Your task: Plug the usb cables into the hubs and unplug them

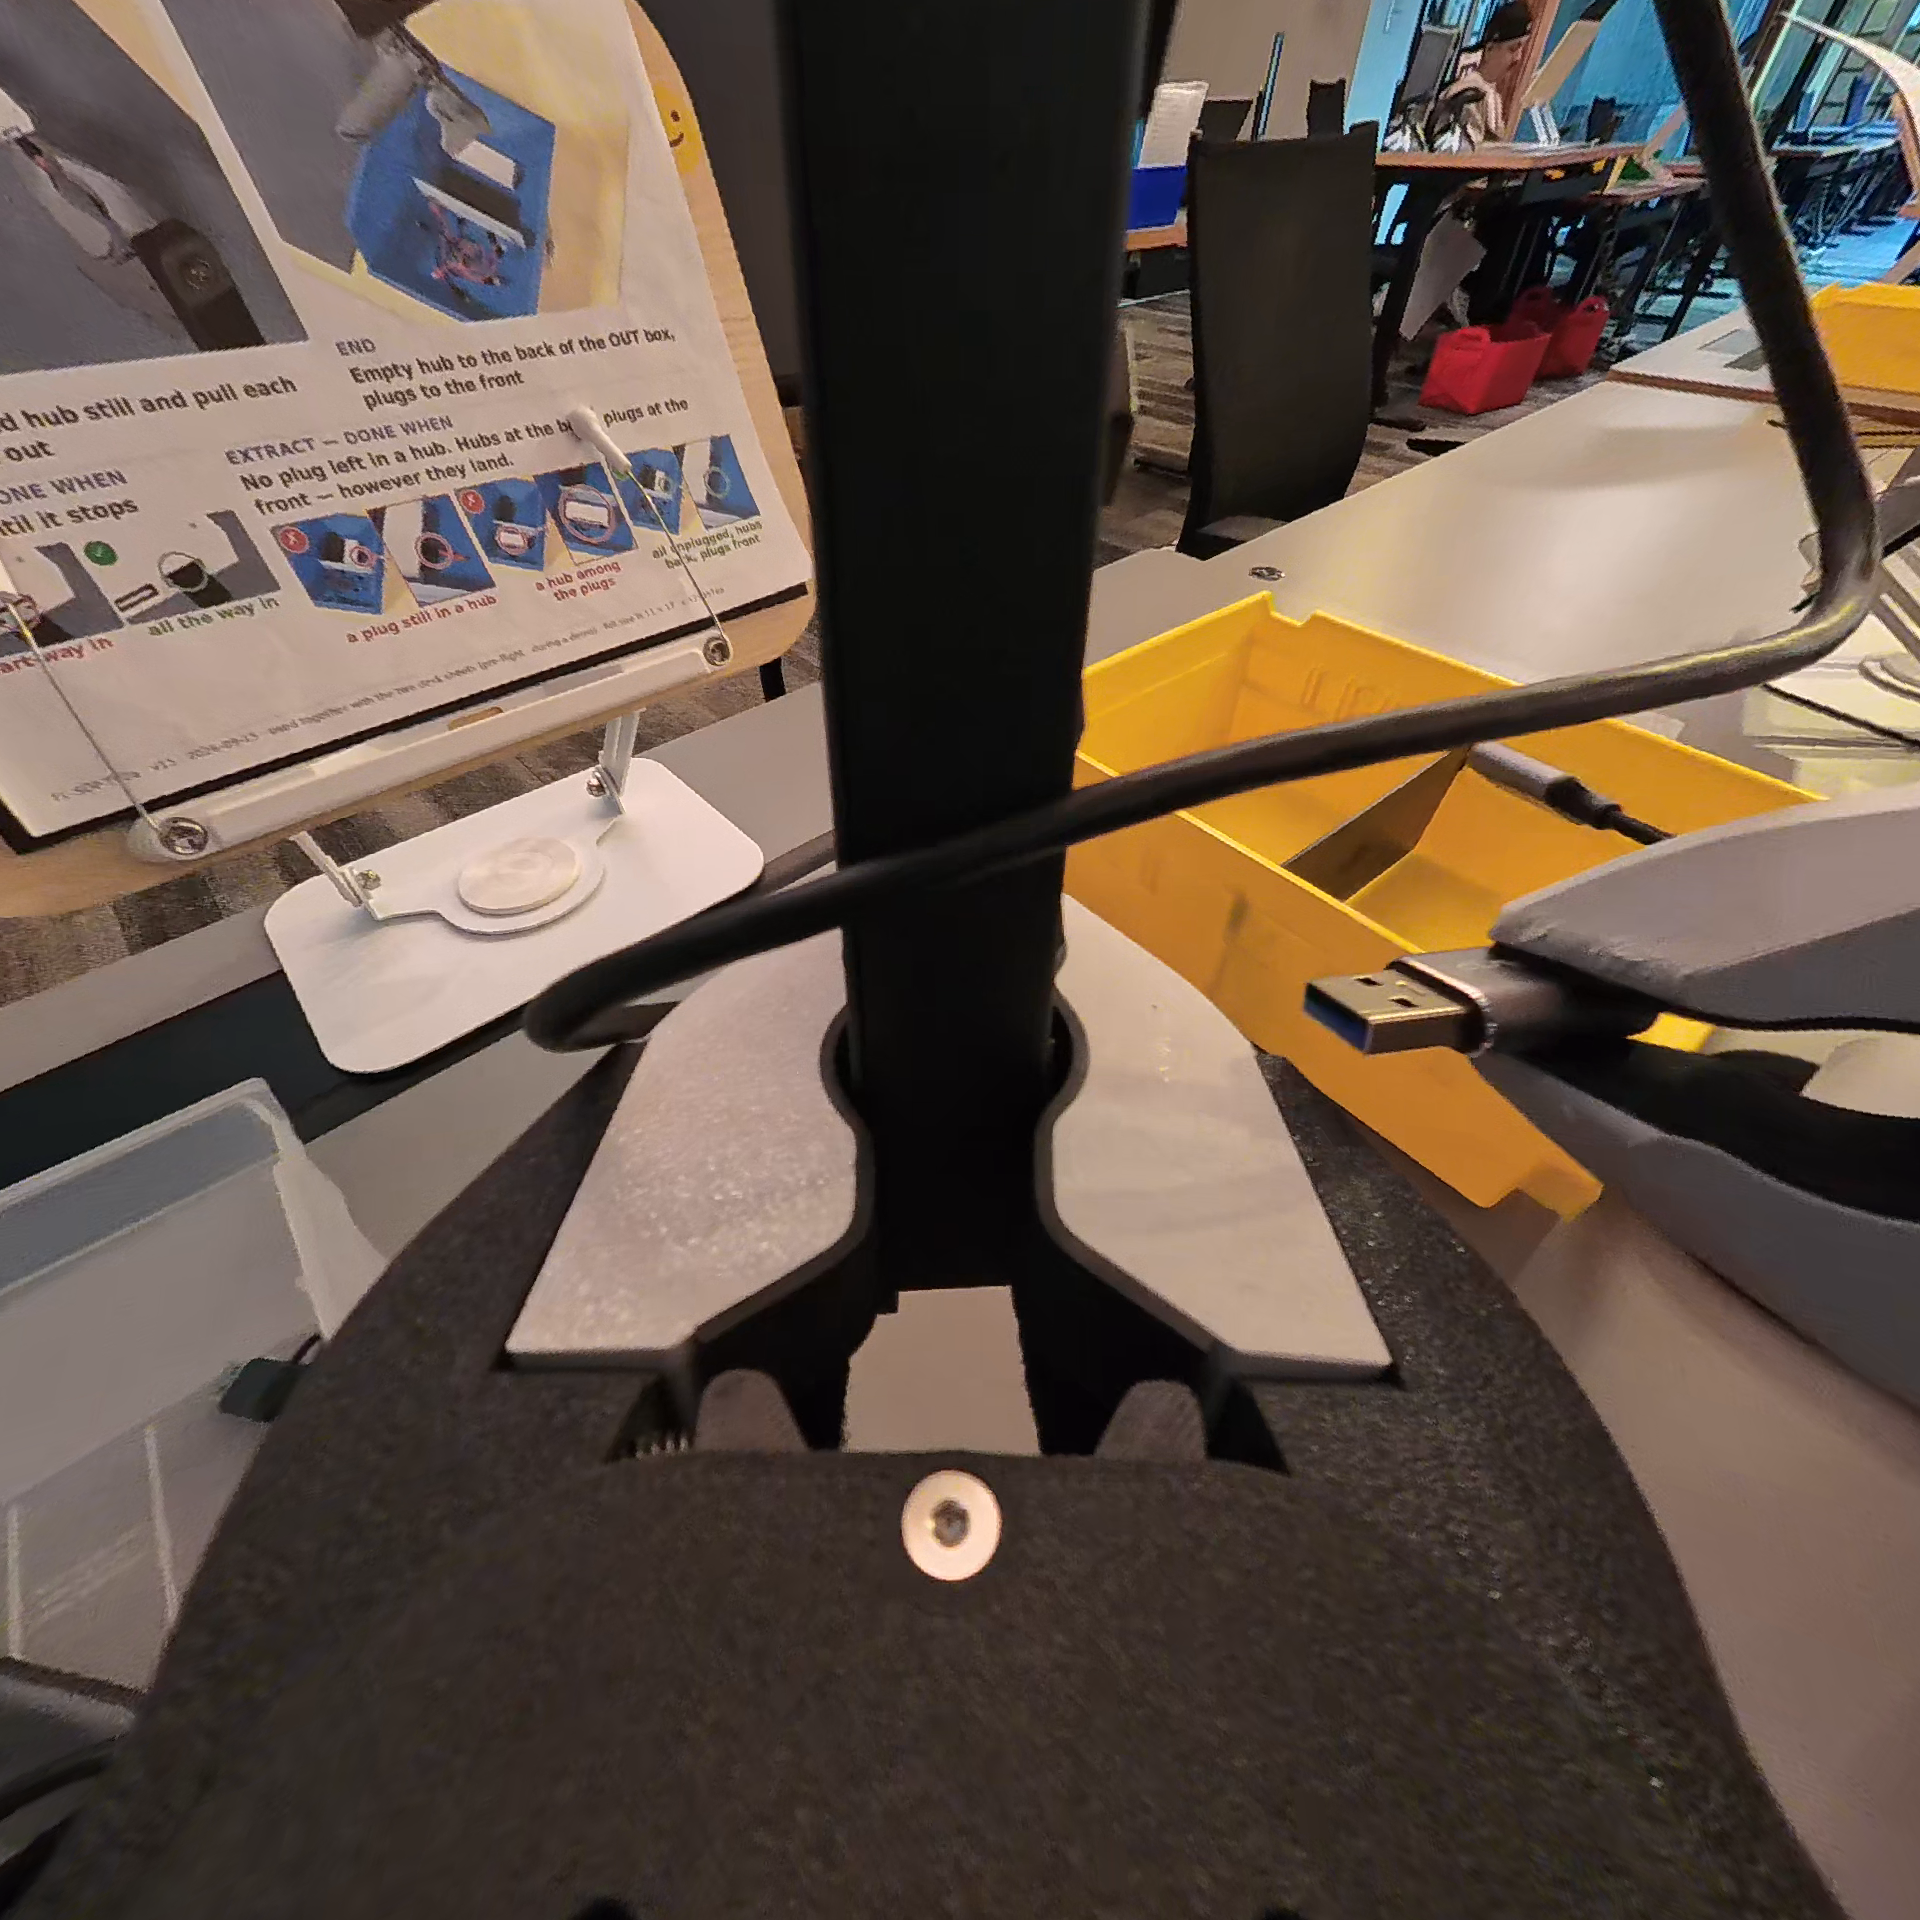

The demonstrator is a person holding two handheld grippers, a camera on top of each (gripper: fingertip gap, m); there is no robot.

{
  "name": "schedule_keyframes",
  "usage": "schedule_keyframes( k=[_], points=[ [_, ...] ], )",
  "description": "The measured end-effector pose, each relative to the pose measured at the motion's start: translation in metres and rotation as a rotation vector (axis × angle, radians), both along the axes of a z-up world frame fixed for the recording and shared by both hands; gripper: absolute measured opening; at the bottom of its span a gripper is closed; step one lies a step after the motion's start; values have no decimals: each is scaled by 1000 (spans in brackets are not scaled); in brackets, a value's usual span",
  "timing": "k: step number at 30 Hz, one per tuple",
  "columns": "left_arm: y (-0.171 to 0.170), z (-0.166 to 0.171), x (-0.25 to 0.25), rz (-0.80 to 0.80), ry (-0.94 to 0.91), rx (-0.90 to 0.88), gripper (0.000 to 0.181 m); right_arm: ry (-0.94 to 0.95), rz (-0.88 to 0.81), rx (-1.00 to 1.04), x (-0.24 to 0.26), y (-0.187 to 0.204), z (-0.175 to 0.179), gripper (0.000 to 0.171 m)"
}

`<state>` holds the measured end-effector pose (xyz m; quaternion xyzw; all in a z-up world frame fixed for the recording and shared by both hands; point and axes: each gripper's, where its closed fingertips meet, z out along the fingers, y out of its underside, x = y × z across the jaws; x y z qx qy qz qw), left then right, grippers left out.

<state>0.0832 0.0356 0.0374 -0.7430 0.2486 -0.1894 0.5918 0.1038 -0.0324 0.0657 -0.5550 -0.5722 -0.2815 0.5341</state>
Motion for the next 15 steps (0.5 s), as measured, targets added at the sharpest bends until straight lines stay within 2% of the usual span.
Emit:
schedule_keyframes(
  k=[10, 15],
  points=[
    [4, -6, -4, 18, 41, -11, 27, 96, 14, 35, 11, -11, 27, 9],
    [6, -11, -1, 39, 107, 17, 27, 95, -39, 70, 23, 0, 32, 9]
  ],
)
